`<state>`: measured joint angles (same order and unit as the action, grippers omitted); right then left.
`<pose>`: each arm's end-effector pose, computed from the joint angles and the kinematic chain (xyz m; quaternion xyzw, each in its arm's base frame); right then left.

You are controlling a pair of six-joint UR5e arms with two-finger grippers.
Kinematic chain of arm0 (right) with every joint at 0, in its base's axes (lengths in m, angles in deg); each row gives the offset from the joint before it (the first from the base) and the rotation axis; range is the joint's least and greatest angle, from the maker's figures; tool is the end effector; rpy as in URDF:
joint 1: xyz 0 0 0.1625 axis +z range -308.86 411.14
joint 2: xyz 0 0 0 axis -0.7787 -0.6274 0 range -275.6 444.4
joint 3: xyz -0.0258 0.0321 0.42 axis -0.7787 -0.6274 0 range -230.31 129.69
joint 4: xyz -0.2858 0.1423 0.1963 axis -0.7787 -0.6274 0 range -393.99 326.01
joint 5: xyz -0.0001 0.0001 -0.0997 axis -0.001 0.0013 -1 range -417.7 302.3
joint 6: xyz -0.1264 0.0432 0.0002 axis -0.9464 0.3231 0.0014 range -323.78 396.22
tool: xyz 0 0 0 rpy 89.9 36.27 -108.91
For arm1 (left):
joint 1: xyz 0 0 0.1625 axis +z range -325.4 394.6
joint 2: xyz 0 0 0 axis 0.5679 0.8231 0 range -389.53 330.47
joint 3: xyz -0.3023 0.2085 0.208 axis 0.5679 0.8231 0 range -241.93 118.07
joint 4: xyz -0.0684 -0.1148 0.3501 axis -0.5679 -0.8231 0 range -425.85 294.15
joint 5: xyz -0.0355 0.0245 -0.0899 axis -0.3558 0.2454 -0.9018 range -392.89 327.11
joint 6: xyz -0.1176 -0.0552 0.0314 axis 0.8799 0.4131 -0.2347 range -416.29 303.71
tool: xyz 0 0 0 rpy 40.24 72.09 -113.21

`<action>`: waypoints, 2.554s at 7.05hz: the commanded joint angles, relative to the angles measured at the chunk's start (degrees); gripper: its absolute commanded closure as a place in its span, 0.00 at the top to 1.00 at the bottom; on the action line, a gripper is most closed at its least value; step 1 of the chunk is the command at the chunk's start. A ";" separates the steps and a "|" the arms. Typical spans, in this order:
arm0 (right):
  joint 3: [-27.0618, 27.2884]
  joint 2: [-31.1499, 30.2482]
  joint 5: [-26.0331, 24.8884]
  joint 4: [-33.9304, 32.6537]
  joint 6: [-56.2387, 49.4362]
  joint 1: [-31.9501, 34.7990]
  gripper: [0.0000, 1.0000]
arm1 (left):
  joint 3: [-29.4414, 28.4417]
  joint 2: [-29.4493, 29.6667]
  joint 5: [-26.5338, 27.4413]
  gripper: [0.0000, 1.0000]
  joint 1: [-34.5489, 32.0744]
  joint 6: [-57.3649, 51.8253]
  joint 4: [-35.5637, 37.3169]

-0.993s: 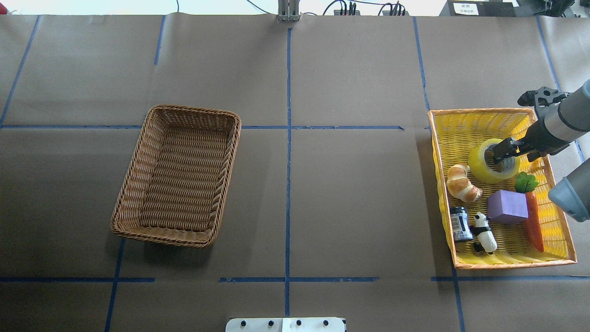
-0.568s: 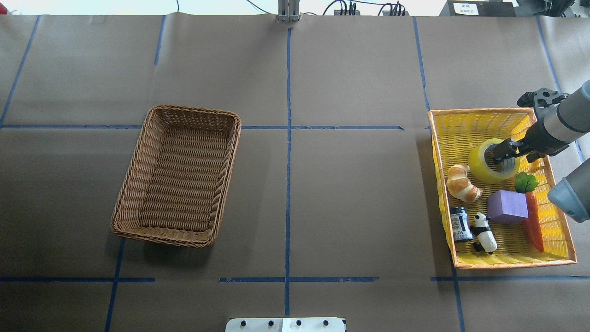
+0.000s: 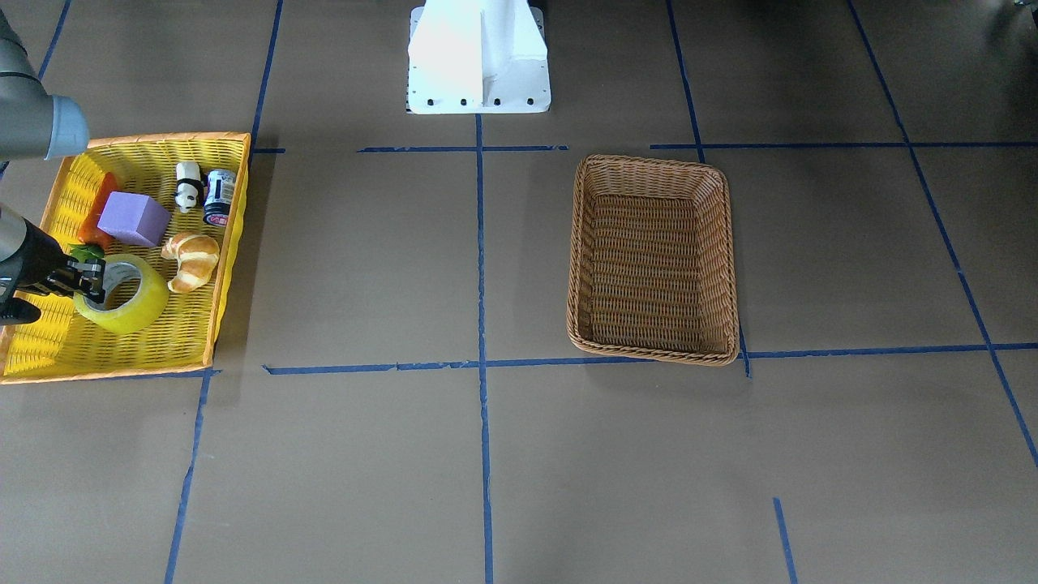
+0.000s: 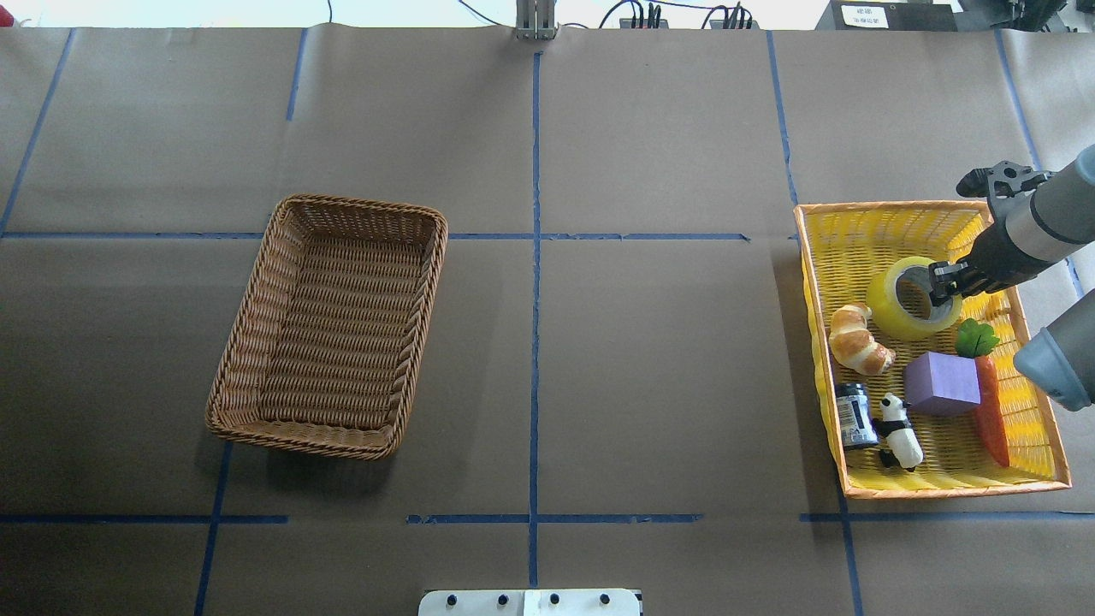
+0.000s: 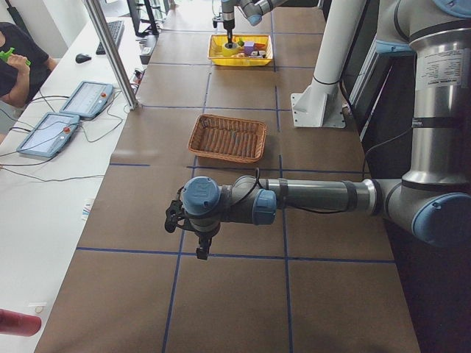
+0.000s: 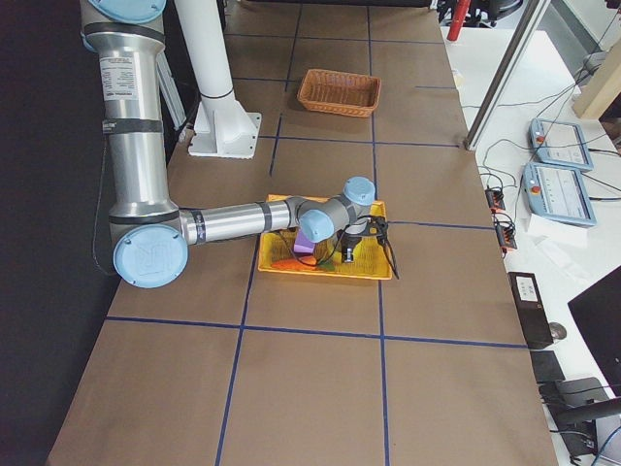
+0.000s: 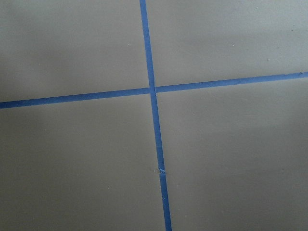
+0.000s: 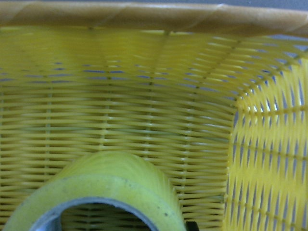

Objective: Move tape to another basket

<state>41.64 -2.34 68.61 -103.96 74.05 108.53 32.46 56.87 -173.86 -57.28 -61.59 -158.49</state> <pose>-0.2287 -0.4578 0.6068 -0.0058 -0.3682 -0.0258 0.9294 -0.0436 -0.4270 0.6569 0.0540 0.4275 0.0397 0.9015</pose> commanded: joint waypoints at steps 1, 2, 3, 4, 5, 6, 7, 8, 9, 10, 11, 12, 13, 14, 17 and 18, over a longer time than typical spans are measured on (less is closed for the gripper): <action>1.81 -0.45 0.33 0.70 -0.74 0.27 0.01 | 0.09 0.00 0.00 1.00 0.04 0.03 0.00; 4.09 -0.88 1.38 0.80 -0.74 1.75 0.01 | 0.27 0.00 0.00 1.00 0.04 0.03 0.00; 6.46 -0.98 3.22 0.80 -0.66 4.20 0.01 | 0.88 0.00 0.00 1.00 0.04 0.12 0.17; 8.66 -0.98 5.67 0.80 -0.31 6.14 0.01 | 1.06 0.00 0.00 1.00 -0.05 0.12 0.18; 10.95 -0.80 6.83 0.80 0.30 7.11 0.00 | 1.15 0.00 0.00 1.00 0.04 0.03 0.09; 12.62 -0.02 7.97 0.80 3.09 7.12 0.00 | 1.67 0.00 0.00 1.00 -0.05 0.12 0.09; 13.25 2.43 9.98 1.67 7.21 6.95 0.01 | 2.02 0.09 -0.35 1.00 0.04 0.03 0.09; 13.69 3.67 12.00 5.33 13.78 6.60 0.01 | 2.90 0.17 -2.01 1.00 0.30 0.03 -0.09; 13.34 3.77 12.11 13.11 22.55 3.90 0.01 | 4.73 0.26 -4.72 1.00 0.74 0.12 -0.09; 12.99 3.77 10.98 20.50 30.55 0.04 0.01 | 6.58 0.35 -8.93 1.00 3.09 6.38 -0.61; 13.08 5.25 8.27 23.88 36.29 -2.78 0.01 | 7.64 0.35 -9.66 1.00 7.12 13.75 -5.23; 13.16 7.61 3.98 26.44 42.17 -6.72 0.02 | 7.57 0.35 -9.67 1.00 10.12 24.18 -13.71; 13.25 9.29 -0.85 29.77 48.50 -10.59 0.02 | 7.56 0.44 -10.02 1.00 13.28 36.47 -22.24; 13.25 10.00 -5.68 35.20 55.09 -14.63 0.02 | 7.39 1.05 -9.85 1.00 16.96 49.99 -32.76; 13.34 10.01 -18.25 50.16 67.44 -22.81 0.03 | 7.21 6.84 -7.66 1.00 23.40 75.91 -49.63; 13.69 10.10 -21.87 52.37 67.46 -25.46 0.03 | 7.65 8.25 -3.74 1.00 26.11 84.58 -55.40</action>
<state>55.05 7.68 51.58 -55.10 140.20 86.42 39.61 63.34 -180.91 -33.98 13.57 -207.75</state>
